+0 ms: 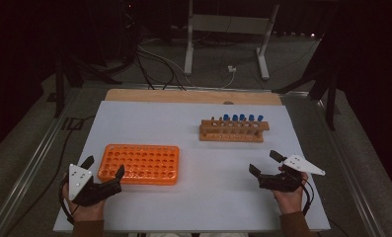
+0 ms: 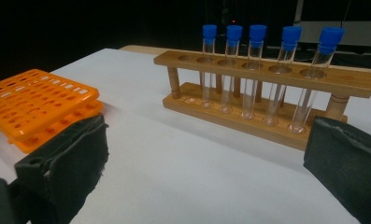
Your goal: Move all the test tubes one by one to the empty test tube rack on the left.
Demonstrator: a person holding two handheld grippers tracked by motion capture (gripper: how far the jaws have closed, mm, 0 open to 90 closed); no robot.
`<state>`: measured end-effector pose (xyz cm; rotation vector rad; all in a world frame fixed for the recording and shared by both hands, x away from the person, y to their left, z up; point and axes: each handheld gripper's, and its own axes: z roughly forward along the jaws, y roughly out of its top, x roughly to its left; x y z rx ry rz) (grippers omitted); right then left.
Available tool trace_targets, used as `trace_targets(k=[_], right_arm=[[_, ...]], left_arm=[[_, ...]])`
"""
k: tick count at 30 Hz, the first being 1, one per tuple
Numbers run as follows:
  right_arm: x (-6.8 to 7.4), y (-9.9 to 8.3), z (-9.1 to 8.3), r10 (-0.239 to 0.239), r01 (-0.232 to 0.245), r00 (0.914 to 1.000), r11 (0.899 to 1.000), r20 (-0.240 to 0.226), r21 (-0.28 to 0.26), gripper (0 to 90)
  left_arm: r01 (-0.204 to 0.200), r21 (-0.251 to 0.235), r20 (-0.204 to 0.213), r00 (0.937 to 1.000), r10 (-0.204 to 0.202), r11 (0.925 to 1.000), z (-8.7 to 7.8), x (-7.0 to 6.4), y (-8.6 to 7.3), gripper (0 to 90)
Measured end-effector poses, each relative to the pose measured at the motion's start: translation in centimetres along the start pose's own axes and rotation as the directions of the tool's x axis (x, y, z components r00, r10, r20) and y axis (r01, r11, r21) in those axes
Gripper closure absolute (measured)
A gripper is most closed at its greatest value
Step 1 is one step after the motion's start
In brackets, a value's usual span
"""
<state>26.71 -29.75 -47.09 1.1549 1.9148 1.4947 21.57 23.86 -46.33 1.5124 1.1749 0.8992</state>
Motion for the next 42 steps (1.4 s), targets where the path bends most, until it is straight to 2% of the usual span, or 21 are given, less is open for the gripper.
trace_targets(k=[12,17,22,30,33,36,42], right_arm=[[0.3,0.8,-0.7,0.018,-0.018,0.9998,1.0,-0.005,-0.014,0.0],[0.6,2.6,-0.8,0.011,-0.011,0.9999,1.0,-0.01,-0.004,0.0],[0.5,4.0,-0.3,-0.007,0.007,1.0,1.0,-0.003,0.007,0.0],[-1.1,6.9,0.7,0.003,-0.003,0.9999,1.0,0.01,-0.013,0.0],[-1.6,7.4,1.1,-0.004,0.004,0.9998,1.0,0.019,-0.008,0.0],[-2.2,8.2,1.5,0.01,-0.01,0.9998,1.0,0.02,-0.023,0.0],[-2.9,9.5,2.6,-0.019,0.019,0.9987,1.0,0.047,-0.007,0.0]], left_arm=[[0.008,-0.008,-0.016,0.9998,-0.008,0.9999,-0.1,0.1,-0.1,0.7],[-0.007,0.001,-0.028,0.9996,0.007,1.0,0.0,-0.3,-0.2,0.7],[-0.007,-0.012,-0.044,0.999,0.007,0.9999,-0.1,-0.4,-0.1,0.8],[0.03,-0.015,-0.063,0.9976,-0.031,0.9994,-0.1,0.4,-0.4,0.8],[0.033,-0.018,-0.069,0.997,-0.034,0.9993,-0.2,0.4,-0.4,0.8],[0.033,-0.016,-0.072,0.9968,-0.034,0.9993,-0.3,0.4,-0.4,0.8],[0.031,-0.015,-0.074,0.9967,-0.032,0.9994,-0.3,0.3,-0.5,0.8]])
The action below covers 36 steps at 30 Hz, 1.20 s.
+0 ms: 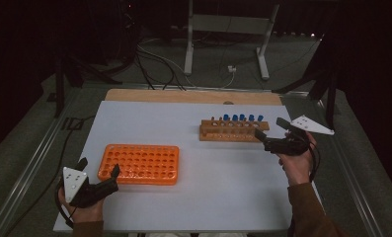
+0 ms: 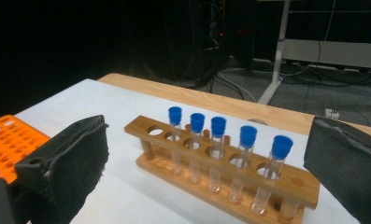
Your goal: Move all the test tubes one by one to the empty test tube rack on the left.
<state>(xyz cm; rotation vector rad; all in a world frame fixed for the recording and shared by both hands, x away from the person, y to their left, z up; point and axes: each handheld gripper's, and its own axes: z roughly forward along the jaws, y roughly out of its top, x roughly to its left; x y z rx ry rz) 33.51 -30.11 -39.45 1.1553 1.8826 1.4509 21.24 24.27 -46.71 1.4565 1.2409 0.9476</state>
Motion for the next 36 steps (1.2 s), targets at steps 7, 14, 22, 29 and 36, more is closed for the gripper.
trace_targets(k=[7,14,22,29,36], right_arm=[[-1.5,0.5,1.7,-0.017,0.014,0.9982,0.998,0.057,0.063,4.6],[-3.5,0.4,3.8,0.033,-0.044,0.9956,0.992,0.087,0.12,13.3],[-4.7,-0.1,6.1,0.039,-0.069,0.9853,0.982,0.167,0.177,39.7],[-5.3,-1.1,7.1,0.054,-0.086,0.9856,0.975,0.16,0.203,57.2],[-5.2,-1.7,8.2,0.028,-0.073,0.9819,0.97,0.188,0.234,67.0]], left_arm=[[0.005,0.007,0.0,1.0,-0.005,1.0,0.1,0.0,-0.2,0.8],[0.005,0.009,0.002,1.0,-0.005,0.9999,0.2,0.0,-0.2,0.8],[0.007,0.013,0.003,1.0,-0.007,0.9999,0.3,0.0,-0.3,0.8],[0.009,0.012,0.002,1.0,-0.009,0.9999,0.3,0.0,-0.3,0.8],[0.01,0.009,-0.003,0.9999,-0.01,0.9999,0.2,0.1,-0.3,0.8]])
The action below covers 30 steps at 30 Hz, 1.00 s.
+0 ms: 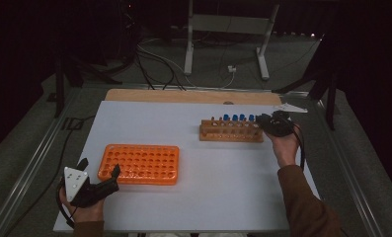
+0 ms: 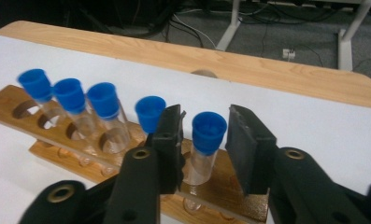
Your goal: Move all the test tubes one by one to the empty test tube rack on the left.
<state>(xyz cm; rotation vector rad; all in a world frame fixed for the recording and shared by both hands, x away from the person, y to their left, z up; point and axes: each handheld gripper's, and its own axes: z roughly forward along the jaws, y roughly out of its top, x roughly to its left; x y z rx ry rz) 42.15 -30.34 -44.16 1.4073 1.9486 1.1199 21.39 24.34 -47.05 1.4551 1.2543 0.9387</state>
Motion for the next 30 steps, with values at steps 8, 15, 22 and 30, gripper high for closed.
trace_targets(k=[8,15,22,30], right_arm=[[0.4,-0.8,0.9,-0.023,0.022,0.9994,0.999,0.025,0.037,70.3],[0.8,-1.0,1.0,-0.04,0.038,0.9983,0.999,0.042,0.039,75.4],[1.0,-0.9,0.7,-0.049,0.048,0.9978,0.999,0.044,0.022,76.5],[1.0,-0.4,-0.3,-0.05,0.051,0.9981,0.999,0.037,-0.006,76.7]], left_arm=[[0.001,-0.004,-0.005,1.0,-0.001,1.0,0.0,0.0,0.0,0.8],[0.0,-0.005,-0.006,1.0,0.0,1.0,0.0,0.1,0.0,0.8],[0.003,-0.005,-0.011,0.9999,-0.003,1.0,-0.1,0.1,0.0,0.8],[-0.002,0.0,-0.007,1.0,0.002,1.0,0.0,0.0,0.0,0.9]])
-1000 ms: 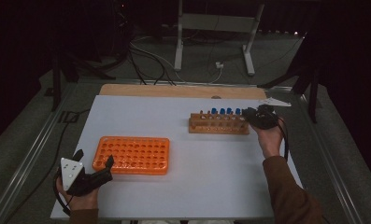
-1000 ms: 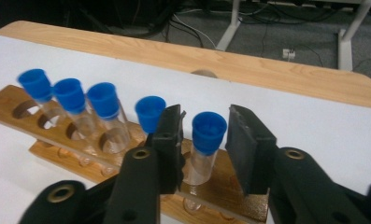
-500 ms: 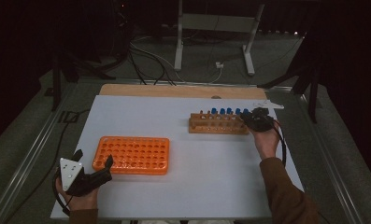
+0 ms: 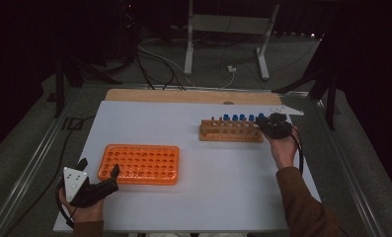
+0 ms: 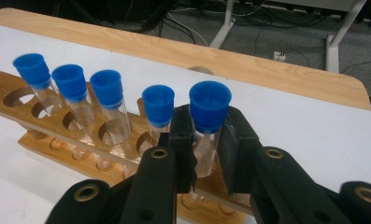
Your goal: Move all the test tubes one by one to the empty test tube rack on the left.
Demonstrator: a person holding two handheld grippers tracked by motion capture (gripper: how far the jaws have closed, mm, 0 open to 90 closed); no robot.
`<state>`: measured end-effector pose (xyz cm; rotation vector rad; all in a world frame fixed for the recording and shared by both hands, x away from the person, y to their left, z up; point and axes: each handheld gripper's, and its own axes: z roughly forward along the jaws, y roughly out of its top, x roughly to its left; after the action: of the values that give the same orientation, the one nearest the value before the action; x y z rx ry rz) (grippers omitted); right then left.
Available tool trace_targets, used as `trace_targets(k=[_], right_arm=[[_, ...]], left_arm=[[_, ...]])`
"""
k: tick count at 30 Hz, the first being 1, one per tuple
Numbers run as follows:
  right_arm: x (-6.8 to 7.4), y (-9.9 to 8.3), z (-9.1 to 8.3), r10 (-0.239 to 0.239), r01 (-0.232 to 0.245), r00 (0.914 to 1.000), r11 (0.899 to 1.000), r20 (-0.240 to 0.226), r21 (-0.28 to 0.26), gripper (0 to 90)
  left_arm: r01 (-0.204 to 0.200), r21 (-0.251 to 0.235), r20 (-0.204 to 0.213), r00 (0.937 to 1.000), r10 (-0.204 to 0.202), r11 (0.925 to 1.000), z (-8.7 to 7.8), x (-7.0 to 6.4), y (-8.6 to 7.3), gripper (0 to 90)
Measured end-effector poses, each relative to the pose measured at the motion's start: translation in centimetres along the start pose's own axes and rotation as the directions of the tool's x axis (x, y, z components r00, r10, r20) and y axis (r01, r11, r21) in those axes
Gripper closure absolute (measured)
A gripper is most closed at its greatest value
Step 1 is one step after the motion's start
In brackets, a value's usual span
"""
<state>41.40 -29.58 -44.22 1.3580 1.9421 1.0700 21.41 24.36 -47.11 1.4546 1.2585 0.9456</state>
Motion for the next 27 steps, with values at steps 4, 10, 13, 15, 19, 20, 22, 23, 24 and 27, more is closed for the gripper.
trace_targets(k=[4,10,13,15,19,20,22,23,24,27], right_arm=[[-0.1,0.3,-0.6,-0.001,0.001,1.0,1.0,-0.003,-0.017,76.7],[-0.3,1.1,-1.6,0.002,-0.002,0.9999,0.999,-0.012,-0.047,76.7],[-0.3,1.4,-2.0,0.002,-0.003,0.9999,0.998,-0.011,-0.059,76.7],[-0.3,1.8,-2.5,-0.003,0.002,0.9999,0.997,-0.011,-0.075,76.8],[-0.2,2.3,-2.9,-0.012,0.011,0.9998,0.996,-0.013,-0.087,76.7],[-0.2,2.4,-3.1,-0.015,0.014,0.9998,0.996,-0.012,-0.089,76.7],[-0.2,2.6,-3.3,-0.016,0.014,0.9998,0.995,-0.014,-0.095,76.8],[-0.2,2.7,-3.4,-0.016,0.015,0.9997,0.995,-0.018,-0.1,76.8],[-0.3,2.8,-3.6,-0.01,0.007,0.9996,0.994,-0.027,-0.106,76.8],[-0.3,2.9,-4.0,-0.002,-0.003,0.9991,0.993,-0.042,-0.118,76.8]], left_arm=[[0.0,0.002,-0.001,1.0,0.0,1.0,0.0,0.0,0.0,0.8],[0.002,0.002,-0.005,1.0,-0.002,1.0,0.0,0.0,0.0,1.5],[0.002,0.001,-0.004,1.0,-0.002,1.0,0.0,0.0,0.0,1.5],[0.002,0.002,-0.004,1.0,-0.002,1.0,0.0,0.0,0.0,1.5],[0.003,0.002,-0.003,1.0,-0.003,1.0,0.0,0.0,0.0,1.5],[0.003,0.002,-0.003,1.0,-0.003,1.0,0.0,0.0,0.0,1.5],[0.003,0.002,-0.003,1.0,-0.003,1.0,0.0,0.0,0.0,1.5],[0.004,0.002,-0.003,1.0,-0.004,1.0,0.0,0.0,0.0,1.5],[0.005,0.003,-0.003,1.0,-0.005,1.0,0.0,0.0,0.0,1.5],[0.006,0.005,-0.004,1.0,-0.006,1.0,0.0,0.1,-0.1,1.5]])
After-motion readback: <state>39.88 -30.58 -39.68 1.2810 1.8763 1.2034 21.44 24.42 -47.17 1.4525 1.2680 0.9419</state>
